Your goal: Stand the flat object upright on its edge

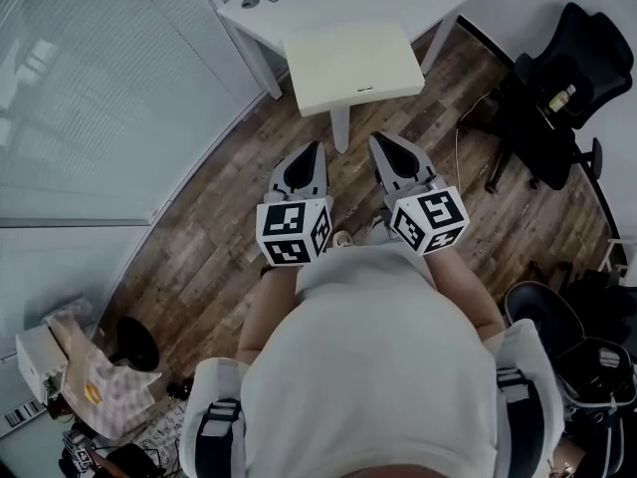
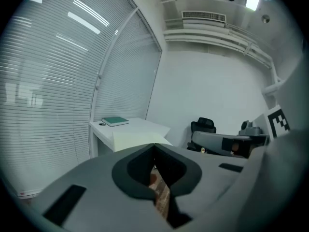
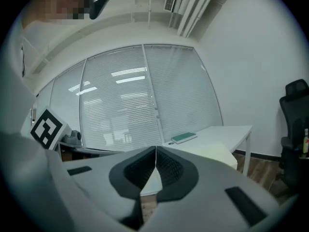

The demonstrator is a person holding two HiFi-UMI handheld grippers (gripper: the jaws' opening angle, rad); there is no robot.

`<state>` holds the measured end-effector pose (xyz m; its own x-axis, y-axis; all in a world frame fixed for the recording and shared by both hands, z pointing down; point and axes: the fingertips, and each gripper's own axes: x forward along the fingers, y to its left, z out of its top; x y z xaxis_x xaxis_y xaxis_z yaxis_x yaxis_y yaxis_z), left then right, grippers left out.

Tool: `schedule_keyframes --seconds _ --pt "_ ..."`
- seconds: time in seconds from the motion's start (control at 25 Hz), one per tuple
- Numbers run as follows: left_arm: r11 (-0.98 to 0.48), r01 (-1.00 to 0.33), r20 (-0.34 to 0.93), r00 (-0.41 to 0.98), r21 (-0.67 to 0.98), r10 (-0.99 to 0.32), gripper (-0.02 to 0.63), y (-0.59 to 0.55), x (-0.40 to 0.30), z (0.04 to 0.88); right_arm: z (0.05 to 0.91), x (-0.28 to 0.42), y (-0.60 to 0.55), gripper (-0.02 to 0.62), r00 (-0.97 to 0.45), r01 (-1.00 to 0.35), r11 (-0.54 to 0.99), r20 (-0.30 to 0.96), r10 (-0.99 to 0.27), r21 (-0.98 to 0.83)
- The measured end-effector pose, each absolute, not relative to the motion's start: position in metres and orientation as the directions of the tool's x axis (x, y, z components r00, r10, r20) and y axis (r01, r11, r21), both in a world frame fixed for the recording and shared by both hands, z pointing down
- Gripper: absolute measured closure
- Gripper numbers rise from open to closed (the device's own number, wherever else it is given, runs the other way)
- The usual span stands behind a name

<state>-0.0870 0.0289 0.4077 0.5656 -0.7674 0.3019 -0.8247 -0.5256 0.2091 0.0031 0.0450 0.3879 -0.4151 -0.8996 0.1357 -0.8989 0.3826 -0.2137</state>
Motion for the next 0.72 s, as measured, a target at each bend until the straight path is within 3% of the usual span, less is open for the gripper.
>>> schedule_keyframes --seconds 0.32,0.72 --pt "-0.518 -0.829 0.304 0.559 0.209 -0.772 0.586 0.024 -0.092 0.411 0.399 0.017 0.032 0.577 -0.385 -0.874 0.316 0.129 -0.914 -0.370" --pt "-0.496 -0.836 0.313 0.548 0.235 -0.776 0.586 -0.008 -0.094 0.420 0.417 0.024 -0.007 0.577 -0.386 -0.849 0.299 0.124 -0.914 -0.436"
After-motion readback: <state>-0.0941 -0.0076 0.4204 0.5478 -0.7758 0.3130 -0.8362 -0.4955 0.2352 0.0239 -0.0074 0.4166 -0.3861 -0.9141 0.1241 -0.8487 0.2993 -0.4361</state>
